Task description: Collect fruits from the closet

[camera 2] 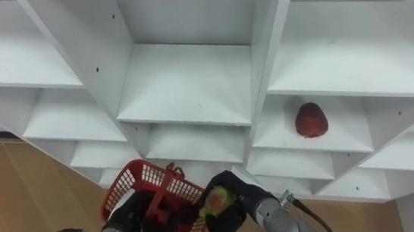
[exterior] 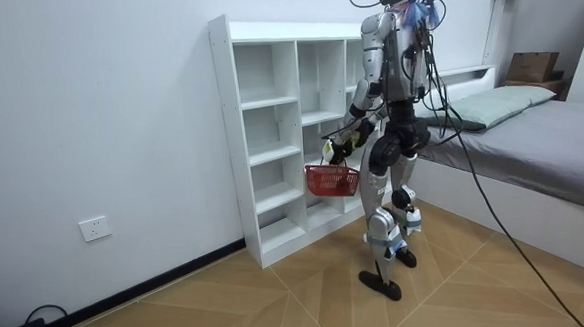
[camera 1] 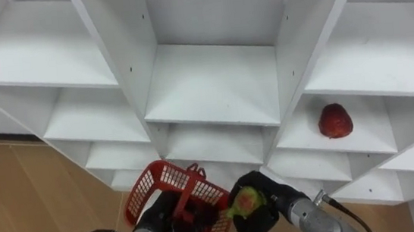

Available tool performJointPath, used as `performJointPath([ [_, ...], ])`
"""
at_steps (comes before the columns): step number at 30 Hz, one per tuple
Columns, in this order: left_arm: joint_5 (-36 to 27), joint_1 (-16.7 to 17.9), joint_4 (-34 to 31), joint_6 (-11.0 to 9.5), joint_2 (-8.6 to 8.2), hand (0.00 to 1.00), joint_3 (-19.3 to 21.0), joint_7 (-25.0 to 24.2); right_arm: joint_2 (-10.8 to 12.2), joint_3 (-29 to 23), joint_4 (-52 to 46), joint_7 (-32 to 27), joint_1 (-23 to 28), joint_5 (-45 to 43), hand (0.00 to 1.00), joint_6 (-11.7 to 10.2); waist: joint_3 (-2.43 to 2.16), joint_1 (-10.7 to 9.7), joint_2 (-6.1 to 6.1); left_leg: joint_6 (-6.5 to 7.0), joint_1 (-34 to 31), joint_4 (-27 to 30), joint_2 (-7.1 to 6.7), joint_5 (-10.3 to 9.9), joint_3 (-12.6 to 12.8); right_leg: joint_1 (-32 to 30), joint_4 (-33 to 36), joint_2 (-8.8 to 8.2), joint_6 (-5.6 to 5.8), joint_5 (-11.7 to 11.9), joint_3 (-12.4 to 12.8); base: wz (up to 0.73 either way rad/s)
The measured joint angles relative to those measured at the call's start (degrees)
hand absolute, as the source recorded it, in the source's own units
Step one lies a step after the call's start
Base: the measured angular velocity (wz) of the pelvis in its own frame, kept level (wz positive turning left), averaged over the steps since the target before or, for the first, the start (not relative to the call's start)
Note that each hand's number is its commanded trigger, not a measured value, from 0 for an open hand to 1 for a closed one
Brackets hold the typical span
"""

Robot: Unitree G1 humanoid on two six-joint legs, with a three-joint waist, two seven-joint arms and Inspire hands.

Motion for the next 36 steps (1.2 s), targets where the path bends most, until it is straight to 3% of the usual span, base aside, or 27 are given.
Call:
performJointPath([
  [20,0.06,0.08,-0.92,-0.68,0.95,1.0,-0.59,-2.18,0.29,0.39,1.57,0.03,-1.21,-1.38,1.0,0.01,0.09,0.06,0.09,0.0,-0.52,0.15,-0.02,0.01,0.19,-0.48,-0.07,-0.08,0.03,-0.07,0.07,0.0],
  [27,0.09,0.07,-1.37,-0.68,0.78,1.0,-1.12,-2.56,0.25,0.68,1.57,0.02,-1.75,-1.39,1.0,0.02,0.7,0.11,1.04,0.0,-1.03,0.49,-0.03,0.0,0.19,-0.75,-0.06,-0.08,0.06,-0.11,0.08,0.0],
  [36,1.34,0.14,-3.23,-0.65,-0.06,1.0,-2.39,-2.61,0.41,1.72,1.58,-1.3,-2.58,-1.42,1.0,0.08,0.63,0.13,1.22,0.0,-1.57,0.6,-0.03,0.01,0.39,-1.18,-0.01,-0.1,0.05,-0.1,-0.01,0.0],
])
